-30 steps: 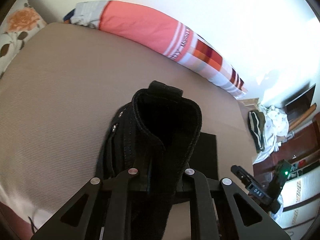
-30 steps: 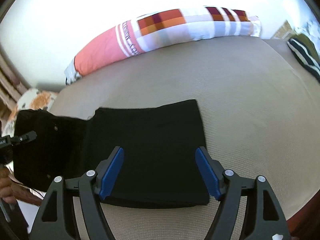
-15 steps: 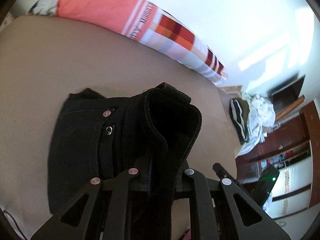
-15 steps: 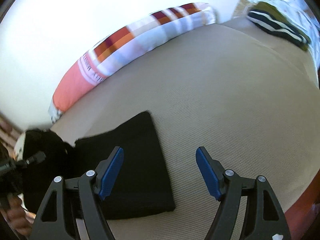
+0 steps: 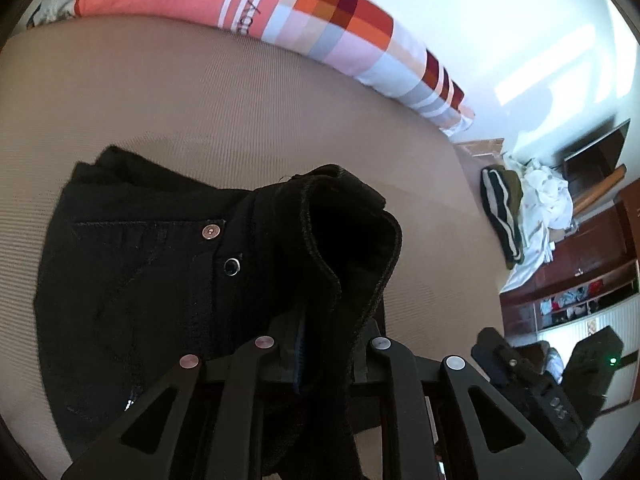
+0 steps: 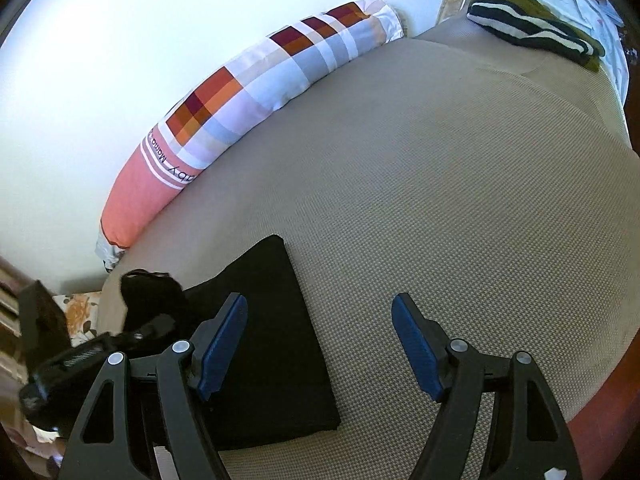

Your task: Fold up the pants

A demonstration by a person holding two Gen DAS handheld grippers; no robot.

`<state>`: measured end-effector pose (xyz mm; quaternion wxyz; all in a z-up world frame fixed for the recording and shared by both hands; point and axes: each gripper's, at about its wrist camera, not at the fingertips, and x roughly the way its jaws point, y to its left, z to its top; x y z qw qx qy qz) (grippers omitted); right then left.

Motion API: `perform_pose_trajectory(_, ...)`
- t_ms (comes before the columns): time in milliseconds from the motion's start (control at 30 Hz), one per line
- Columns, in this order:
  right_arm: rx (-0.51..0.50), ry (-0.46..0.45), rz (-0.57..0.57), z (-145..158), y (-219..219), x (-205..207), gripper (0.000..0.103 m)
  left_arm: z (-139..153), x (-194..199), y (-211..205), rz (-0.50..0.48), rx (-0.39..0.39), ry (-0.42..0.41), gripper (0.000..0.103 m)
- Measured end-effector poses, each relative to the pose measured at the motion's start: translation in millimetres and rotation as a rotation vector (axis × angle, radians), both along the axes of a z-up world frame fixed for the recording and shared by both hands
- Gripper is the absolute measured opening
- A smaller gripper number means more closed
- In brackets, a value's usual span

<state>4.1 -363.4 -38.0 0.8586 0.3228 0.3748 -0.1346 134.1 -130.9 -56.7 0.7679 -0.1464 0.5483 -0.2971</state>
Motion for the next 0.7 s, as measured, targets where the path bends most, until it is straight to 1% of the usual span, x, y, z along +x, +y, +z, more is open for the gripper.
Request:
perform_pose_trajectory(100, -0.001, -0.001, 0.006, 0.4, 0.7, 0.8, 0.073, -0.7, -2.9, -2.2, -0.010, 0.007, -0.011, 0.020)
perform_pose_trajectory(133, -0.002, 0.000, 0.006, 0.7, 0.6, 0.5, 0.073, 0.0, -3.8, -3.8, -0.020, 0.016, -0.015, 0.027)
perform_pose_trajectory(167, -0.003, 0.000, 0.006, 0.9, 0.7, 0.8, 0.073, 1.7, -5.5, -4.6, -0.034, 0.007, -0.018, 0.029)
perform_pose_trajectory(200, -0.003, 0.002, 0.009, 0.8, 0.8, 1.4, 0.073, 2.7, -6.4, -4.3, -0.037, -0.013, -0.017, 0.039)
perform_pose_trajectory(233, 0.000, 0.004, 0.010, 0.5, 0.7, 1.5, 0.073, 4.0, -8.3, -0.6, -0.040, -0.071, -0.008, 0.048)
perform_pose_trajectory(300, 0.006, 0.005, 0.012, -0.4, 0.1, 1.5, 0.073, 6.4, -8.0, 5.5, -0.053, -0.167, 0.021, 0.058)
perform_pose_trajectory(333, 0.013, 0.005, 0.015, -1.2, -0.1, 2.0, 0.073, 9.4, -8.5, 10.5, -0.051, -0.208, 0.026, 0.060)
perform_pose_trajectory(367, 0.016, 0.003, 0.018, -1.7, 0.0, 1.9, 0.073, 14.7, -10.5, 19.1, -0.041, -0.235, 0.014, 0.061)
perform_pose_trajectory(400, 0.016, 0.002, 0.025, -2.2, 0.5, 2.1, 0.073, 18.9, -11.0, 23.2, -0.035, -0.235, 0.000, 0.063)
perform_pose_trajectory(500, 0.032, -0.012, 0.068, -3.7, 3.6, 5.2, 0.073, 34.1, -17.7, 45.3, 0.004, -0.143, -0.109, 0.064)
perform_pose_trajectory(567, 0.078, -0.026, 0.118, -6.6, 7.6, 9.9, 0.073, 40.8, -23.3, 63.4, 0.043, -0.044, -0.182, 0.064)
perform_pose_trajectory(633, 0.110, -0.027, 0.182, -9.9, 15.3, 16.4, 0.073, 41.3, -27.0, 81.8, 0.077, 0.036, -0.216, 0.064)
perform_pose_trajectory(700, 0.131, -0.006, 0.246, -14.0, 23.5, 24.1, 0.073, 37.7, -28.5, 96.7, 0.101, 0.073, -0.229, 0.064)
